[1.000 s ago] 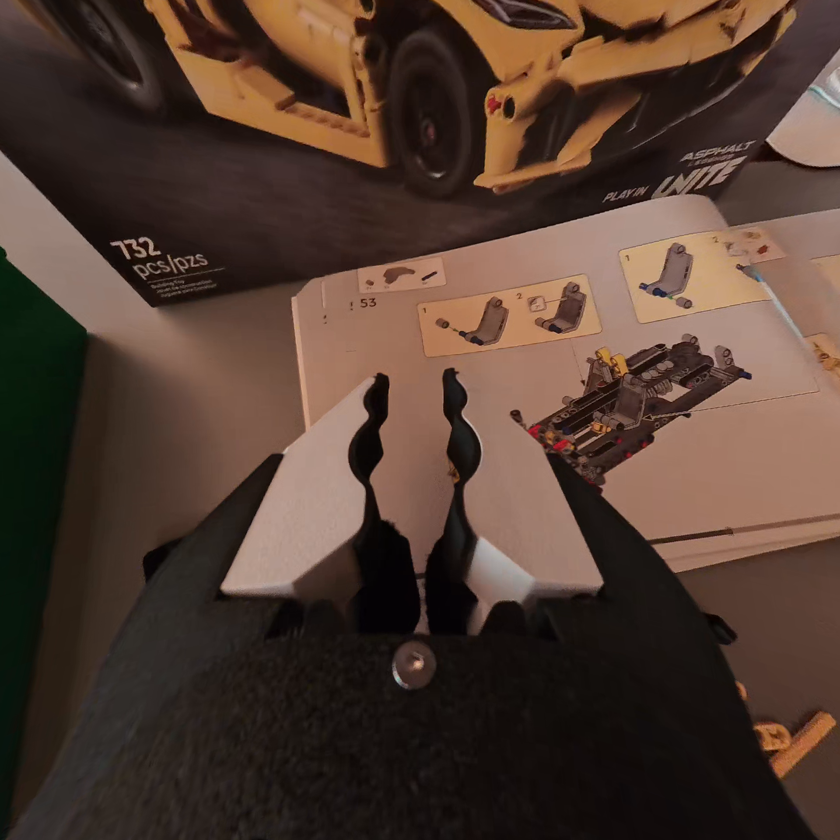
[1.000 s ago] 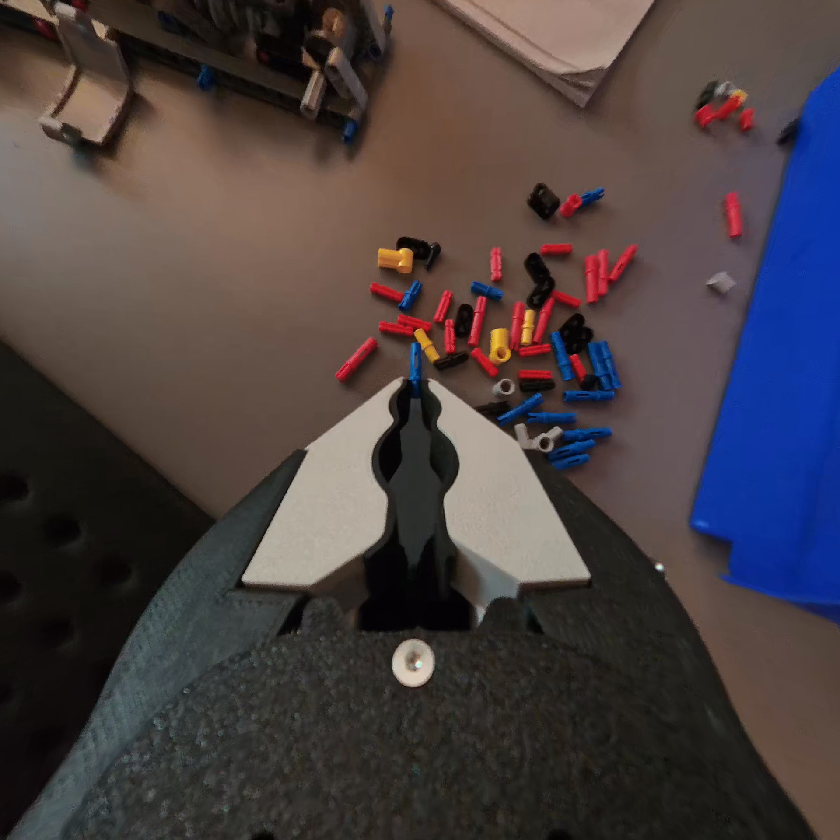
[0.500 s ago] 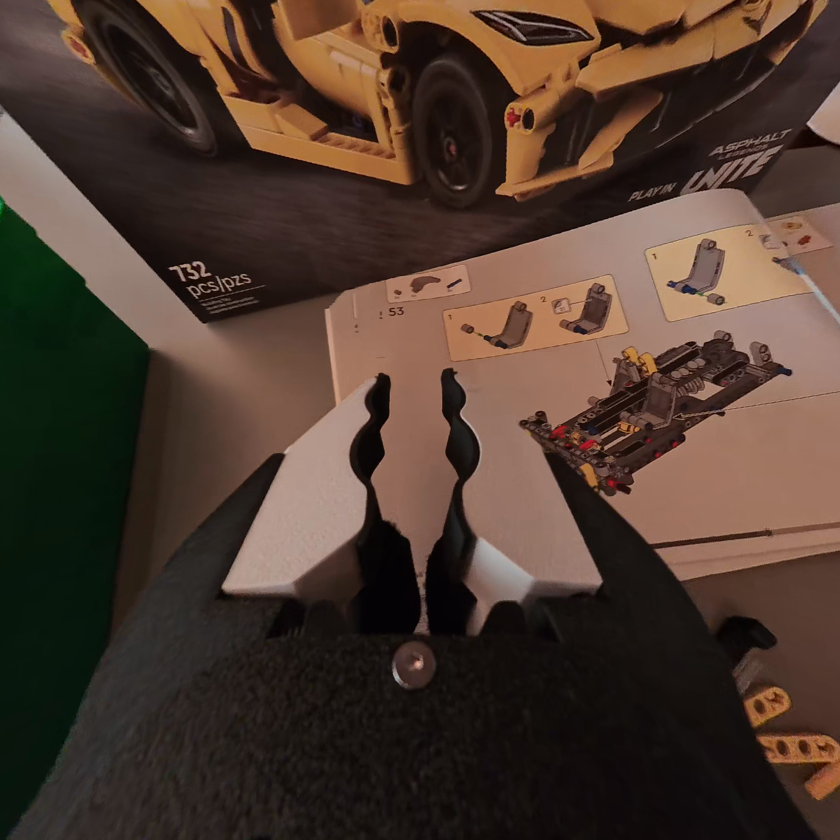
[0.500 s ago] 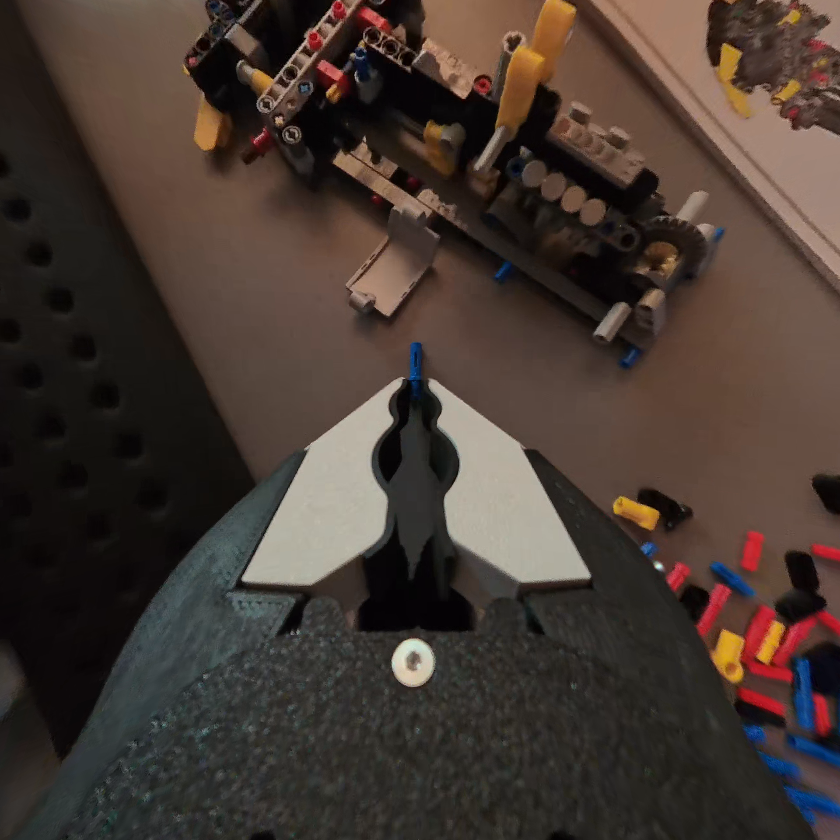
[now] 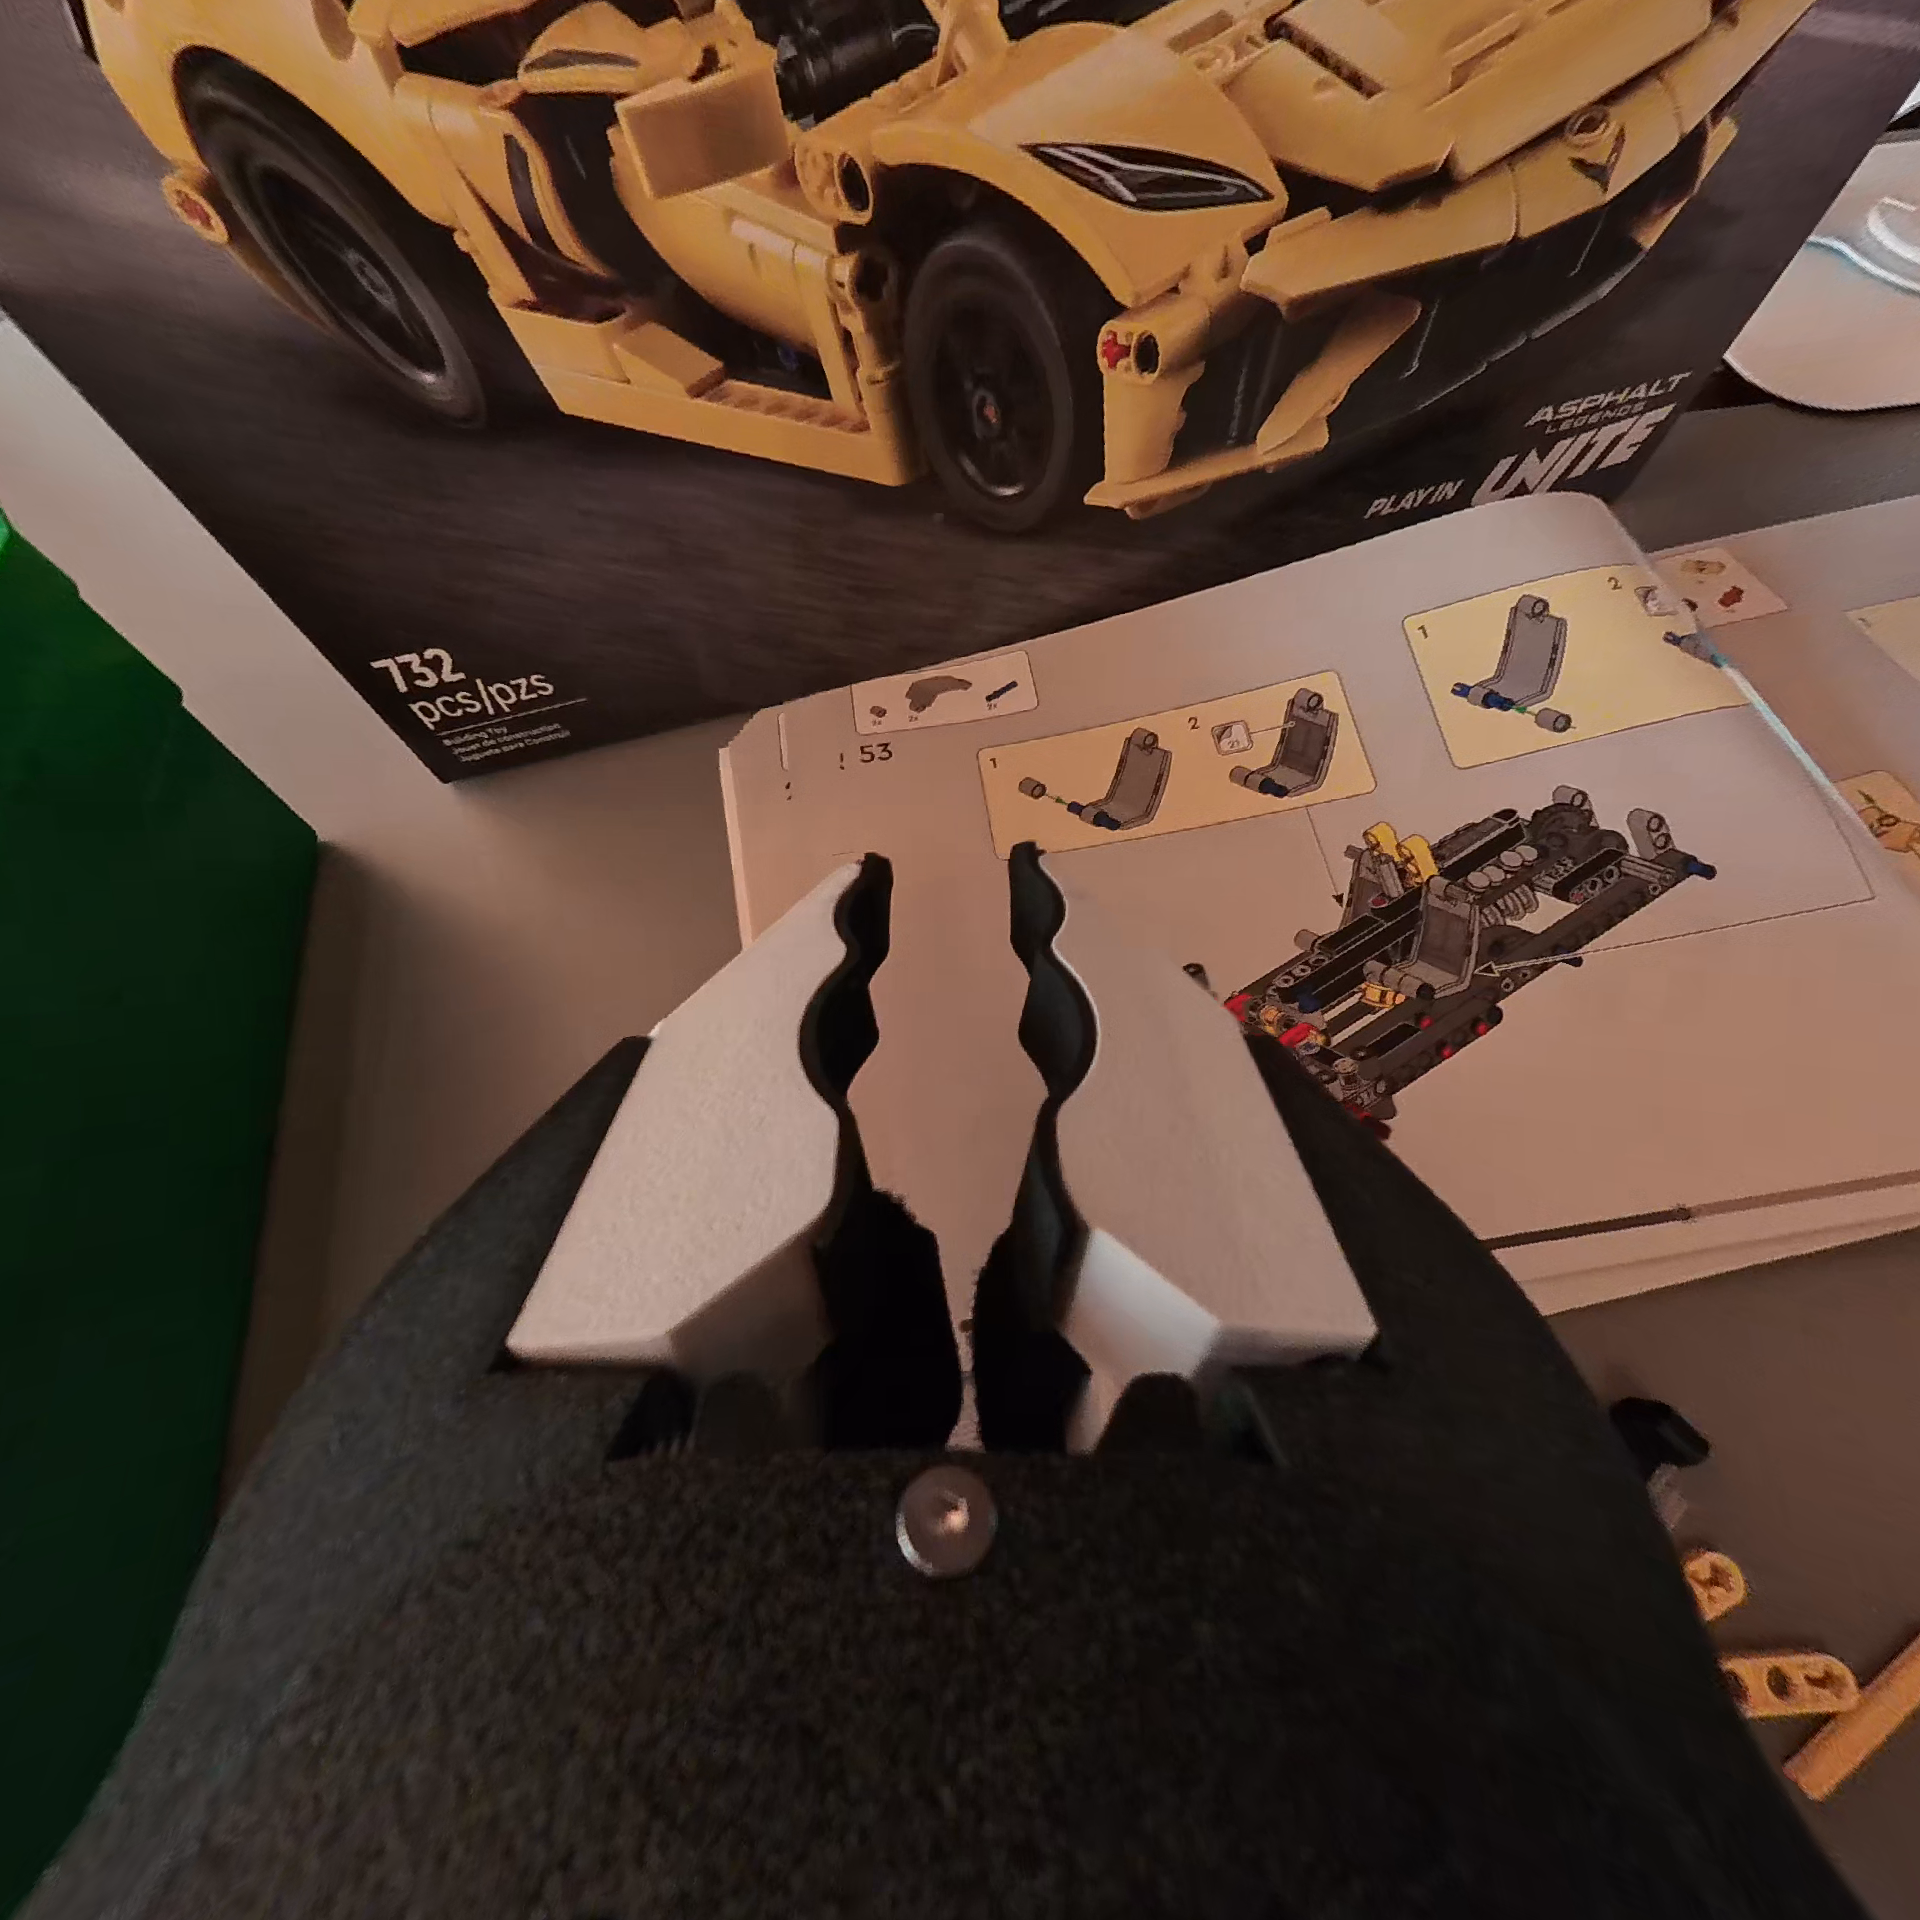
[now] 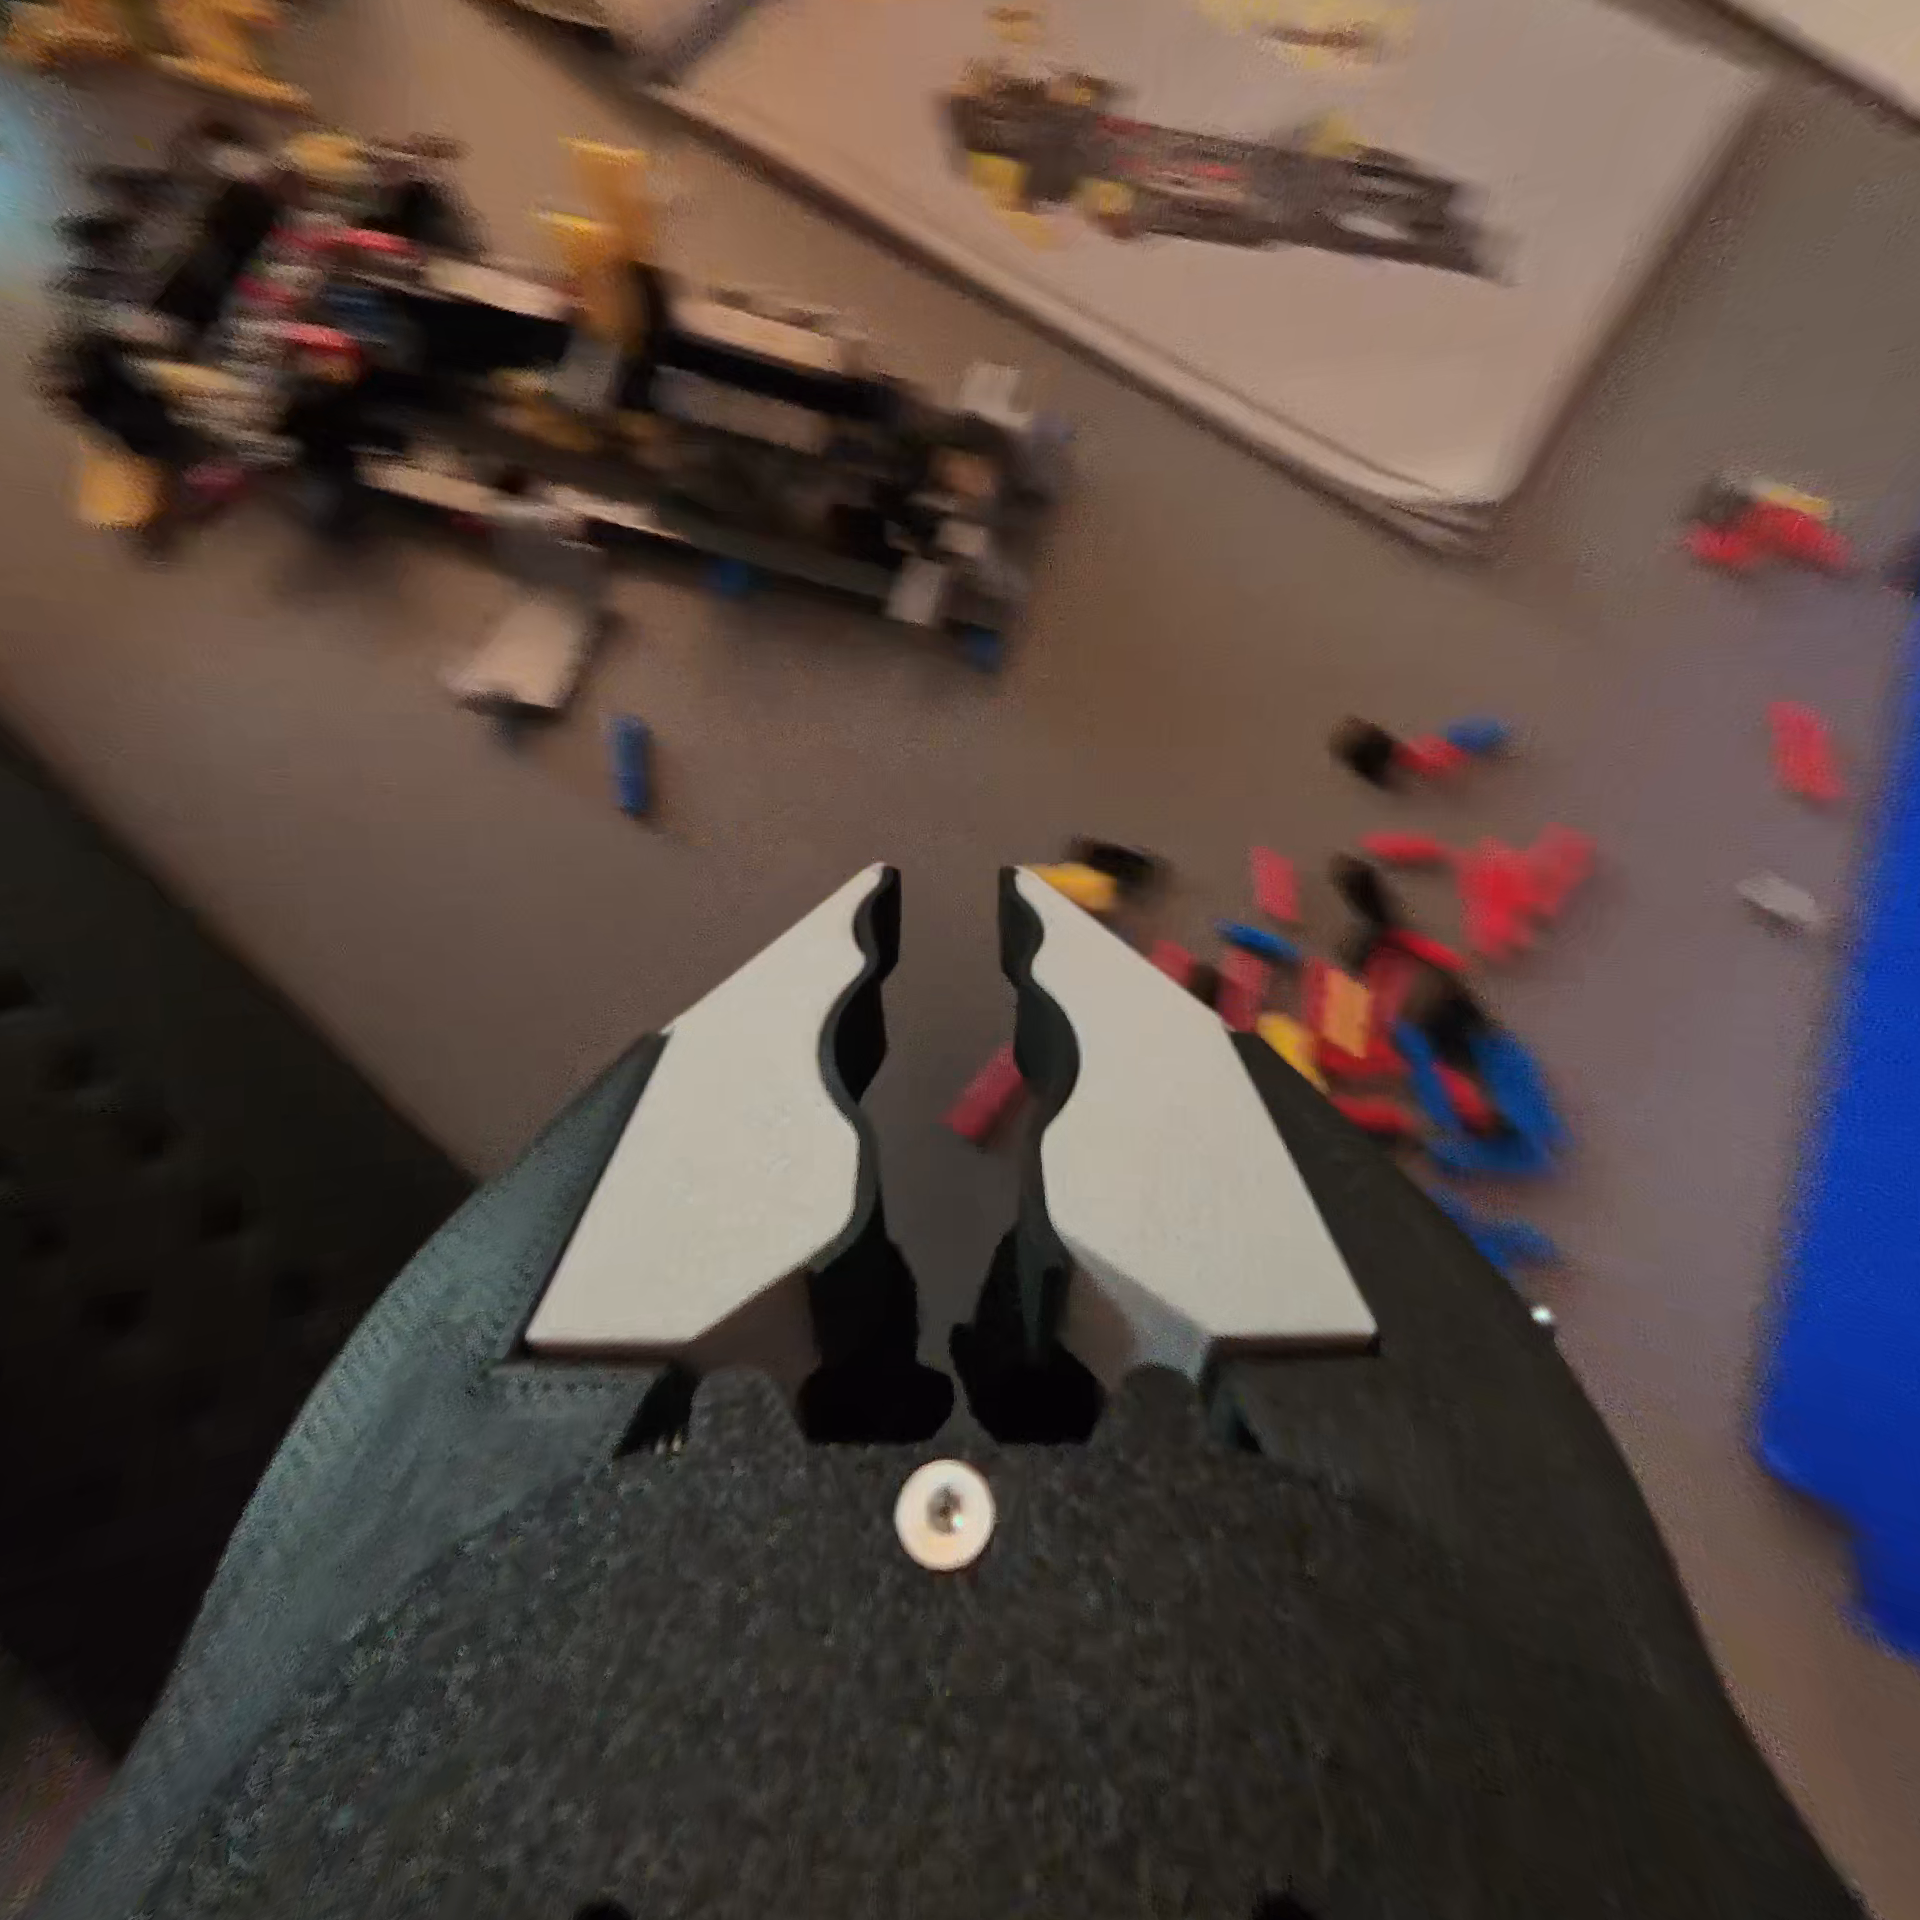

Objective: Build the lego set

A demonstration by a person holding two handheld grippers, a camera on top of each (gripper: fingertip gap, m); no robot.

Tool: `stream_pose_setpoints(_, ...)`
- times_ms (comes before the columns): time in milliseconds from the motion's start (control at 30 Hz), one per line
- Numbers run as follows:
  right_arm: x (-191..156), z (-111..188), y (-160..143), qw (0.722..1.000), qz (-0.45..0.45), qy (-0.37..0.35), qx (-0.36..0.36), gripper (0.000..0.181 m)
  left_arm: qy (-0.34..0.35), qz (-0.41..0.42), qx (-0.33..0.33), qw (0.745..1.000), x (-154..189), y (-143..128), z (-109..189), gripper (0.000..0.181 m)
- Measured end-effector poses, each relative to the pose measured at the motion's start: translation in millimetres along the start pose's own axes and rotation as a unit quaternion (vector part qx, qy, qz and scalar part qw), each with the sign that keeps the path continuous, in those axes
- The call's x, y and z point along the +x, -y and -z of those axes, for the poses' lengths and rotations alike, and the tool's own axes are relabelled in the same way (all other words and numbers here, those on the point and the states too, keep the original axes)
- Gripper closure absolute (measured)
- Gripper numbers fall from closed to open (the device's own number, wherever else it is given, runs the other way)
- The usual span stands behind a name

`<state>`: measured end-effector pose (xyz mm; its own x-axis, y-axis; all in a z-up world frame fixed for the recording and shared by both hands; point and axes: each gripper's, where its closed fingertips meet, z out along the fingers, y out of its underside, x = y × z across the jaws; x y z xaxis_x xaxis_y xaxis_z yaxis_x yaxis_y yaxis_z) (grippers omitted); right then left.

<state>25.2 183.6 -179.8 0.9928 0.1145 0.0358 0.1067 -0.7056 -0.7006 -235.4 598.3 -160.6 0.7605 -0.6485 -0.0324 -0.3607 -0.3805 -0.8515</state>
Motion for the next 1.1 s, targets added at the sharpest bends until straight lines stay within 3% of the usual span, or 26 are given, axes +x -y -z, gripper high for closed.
stream_pose_setpoints(100,58.2,23.1,-26.9,0.994,-0.051,-0.097,-0.011,0.160,-0.006,-0.003,0.003,1.000,3.7,1.5,-0.3,0.160)
stream_pose_setpoints(200,77.4,28.0,-26.9,0.988,-0.106,-0.108,0.018,0.161,-0.010,-0.008,0.006,1.000,6.9,2.9,-0.5,0.160)
stream_pose_setpoints(267,85.7,26.8,-32.0,0.988,-0.087,-0.124,0.003,0.161,-0.012,-0.009,0.005,1.000,8.6,2.5,-0.9,0.160)
stream_pose_setpoints(367,122.5,47.3,-57.4,0.973,-0.059,-0.222,-0.031,0.170,-0.017,-0.008,0.007,1.000,9.5,3.2,-0.5,0.160)
stream_pose_setpoints(633,110.8,41.1,-76.2,0.977,-0.190,-0.097,-0.019,0.156,-0.019,-0.009,0.006,1.000,10.3,2.6,-1.5,0.160)
stream_pose_setpoints(1100,110.0,39.2,-92.7,0.979,-0.155,-0.115,-0.065,0.170,-0.021,-0.015,0.001,1.000,13.0,0.3,-3.4,0.160)
